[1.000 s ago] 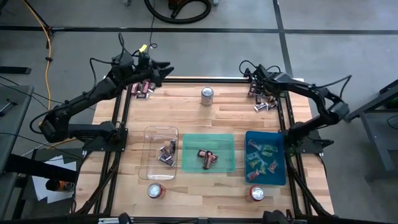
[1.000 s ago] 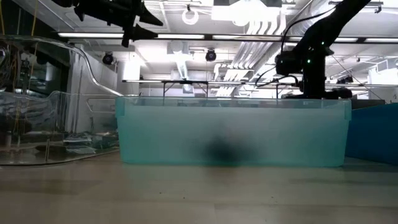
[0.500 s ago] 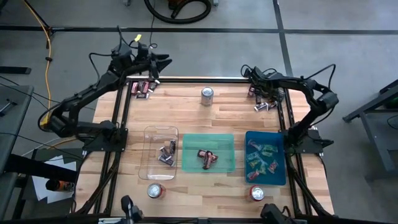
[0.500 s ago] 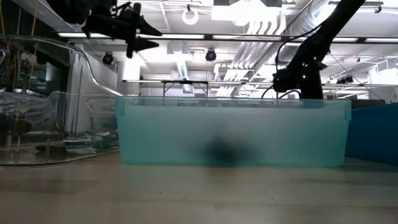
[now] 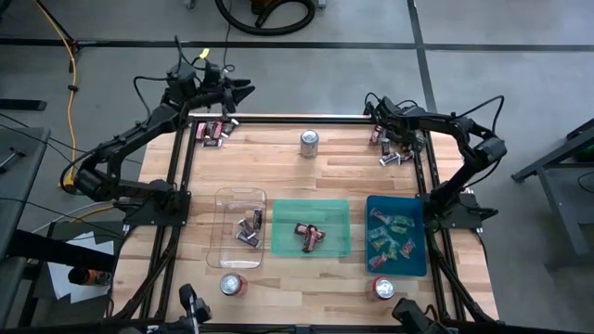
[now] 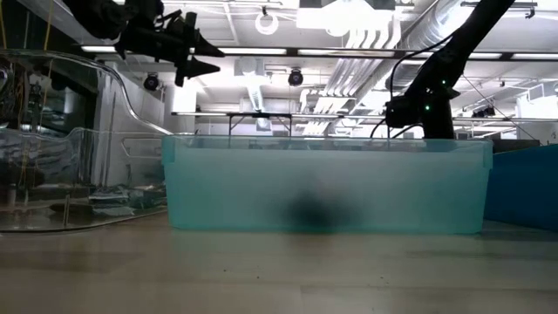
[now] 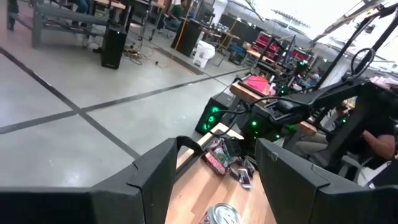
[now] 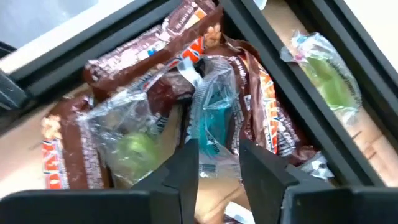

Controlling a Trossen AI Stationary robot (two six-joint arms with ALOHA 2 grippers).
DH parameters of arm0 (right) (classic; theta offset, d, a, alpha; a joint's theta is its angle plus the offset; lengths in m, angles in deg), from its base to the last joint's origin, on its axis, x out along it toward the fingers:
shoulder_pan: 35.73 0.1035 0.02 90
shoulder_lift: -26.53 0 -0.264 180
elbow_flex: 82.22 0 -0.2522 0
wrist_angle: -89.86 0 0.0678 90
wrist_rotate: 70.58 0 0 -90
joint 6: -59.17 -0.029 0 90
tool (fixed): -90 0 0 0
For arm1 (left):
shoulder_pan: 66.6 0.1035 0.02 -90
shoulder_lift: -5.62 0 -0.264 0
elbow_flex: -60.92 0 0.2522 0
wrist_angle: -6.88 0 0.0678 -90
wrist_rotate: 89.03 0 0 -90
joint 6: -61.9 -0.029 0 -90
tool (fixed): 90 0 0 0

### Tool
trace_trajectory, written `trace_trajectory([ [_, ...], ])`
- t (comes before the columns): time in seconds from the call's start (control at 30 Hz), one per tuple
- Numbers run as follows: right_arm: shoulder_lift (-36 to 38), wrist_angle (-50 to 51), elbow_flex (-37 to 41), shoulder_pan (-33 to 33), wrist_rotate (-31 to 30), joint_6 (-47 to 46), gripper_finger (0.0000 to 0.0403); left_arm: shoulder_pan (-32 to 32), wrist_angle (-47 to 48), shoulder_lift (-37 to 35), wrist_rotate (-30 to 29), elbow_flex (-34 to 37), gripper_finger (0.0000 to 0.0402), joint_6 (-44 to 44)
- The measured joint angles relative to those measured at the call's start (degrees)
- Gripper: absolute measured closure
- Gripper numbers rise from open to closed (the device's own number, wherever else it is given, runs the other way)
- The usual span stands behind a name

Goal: Organize candy in baskets
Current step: Put the blue gummy into the blue bin

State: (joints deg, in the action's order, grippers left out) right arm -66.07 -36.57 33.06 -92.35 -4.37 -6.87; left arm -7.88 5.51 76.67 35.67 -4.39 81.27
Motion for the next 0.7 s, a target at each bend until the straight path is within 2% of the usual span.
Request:
trace_trajectory([
  [0.2, 0.0, 0.09, 0.0, 0.0, -0.02, -0.13, 0.0307, 0.53, 0.02, 0.0, 0.02, 0.0, 0.0198, -0.03],
  [0.27, 0.0, 0.09, 0.01, 0.0, 0.15, -0.1, 0.033, 0.54, -0.08, 0.0, 0.02, 0.0, 0.0198, -0.32],
  [0.37, 0.37, 0.23, 0.01, 0.01, 1.45, 1.51, 0.0385, 0.97, -0.74, -0.52, 0.13, 0.0, 0.0198, -0.48],
  [0.43, 1.44, 0.35, 0.02, 0.42, 1.55, 2.04, 0.0393, 1.77, -2.1, -1.32, 0.19, -0.02, 0.0198, -0.52],
  [0.57, 6.05, 0.52, 0.02, 1.62, 1.43, 4.73, 0.0401, 3.36, -2.8, -2.39, 0.17, -0.02, 0.0198, -0.42],
  [0.7, 13.89, -0.29, 0.02, 4.81, 0.56, 9.01, 0.0402, 3.91, -2.76, -2.75, 1.24, -0.02, 0.0198, -0.09],
])
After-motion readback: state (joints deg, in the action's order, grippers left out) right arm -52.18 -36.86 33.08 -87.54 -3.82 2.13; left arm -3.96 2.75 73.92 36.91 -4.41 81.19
